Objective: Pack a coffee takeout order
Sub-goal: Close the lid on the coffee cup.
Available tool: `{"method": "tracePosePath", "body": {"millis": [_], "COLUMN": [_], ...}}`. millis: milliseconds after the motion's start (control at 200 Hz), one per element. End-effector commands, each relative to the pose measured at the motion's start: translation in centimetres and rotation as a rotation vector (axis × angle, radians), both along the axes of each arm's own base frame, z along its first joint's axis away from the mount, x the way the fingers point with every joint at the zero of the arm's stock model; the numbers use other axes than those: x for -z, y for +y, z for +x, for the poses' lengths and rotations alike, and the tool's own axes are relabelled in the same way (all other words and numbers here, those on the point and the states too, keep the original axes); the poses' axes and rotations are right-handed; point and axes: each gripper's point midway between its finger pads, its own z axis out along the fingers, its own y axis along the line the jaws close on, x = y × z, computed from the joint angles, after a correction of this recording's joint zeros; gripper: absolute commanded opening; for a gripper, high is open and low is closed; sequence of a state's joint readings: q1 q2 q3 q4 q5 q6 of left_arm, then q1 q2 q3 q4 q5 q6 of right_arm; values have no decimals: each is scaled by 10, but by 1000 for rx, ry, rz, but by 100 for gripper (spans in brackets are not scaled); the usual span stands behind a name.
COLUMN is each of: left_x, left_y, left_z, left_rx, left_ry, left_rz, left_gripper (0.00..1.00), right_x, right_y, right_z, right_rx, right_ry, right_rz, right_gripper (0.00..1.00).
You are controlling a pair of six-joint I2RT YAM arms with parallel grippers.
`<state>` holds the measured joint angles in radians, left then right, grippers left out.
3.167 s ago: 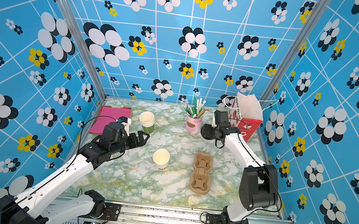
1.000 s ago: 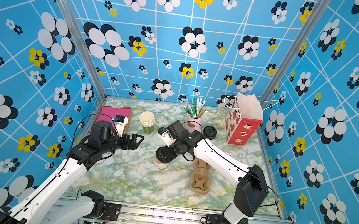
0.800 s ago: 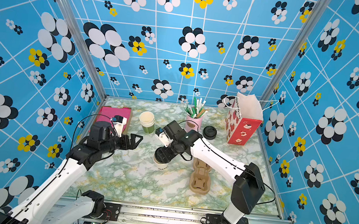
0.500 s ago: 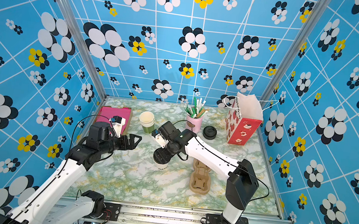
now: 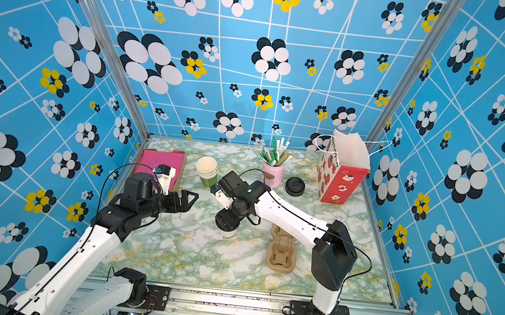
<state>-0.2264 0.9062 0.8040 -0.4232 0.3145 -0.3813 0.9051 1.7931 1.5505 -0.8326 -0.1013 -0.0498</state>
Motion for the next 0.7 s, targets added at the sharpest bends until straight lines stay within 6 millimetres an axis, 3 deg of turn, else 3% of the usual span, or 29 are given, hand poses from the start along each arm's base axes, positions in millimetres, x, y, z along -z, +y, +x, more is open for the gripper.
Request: {"method": "tracePosePath", "body": {"millis": [0,695], "left_x": [5,7], "left_y": [1,-1], "left_z": [-4,-3], "left_rx": [1,-3], "left_ry": [13,19], "left_rz": [-13,-39], "left_gripper": [99,99], "right_x": [1,17], "right_y": [1,-4], "right_z": [0,-7], "right_rx": [-17,-46], "right_ry": [-7,-3], "right_rz": [-32,-115], "right_gripper": [76,76]}}
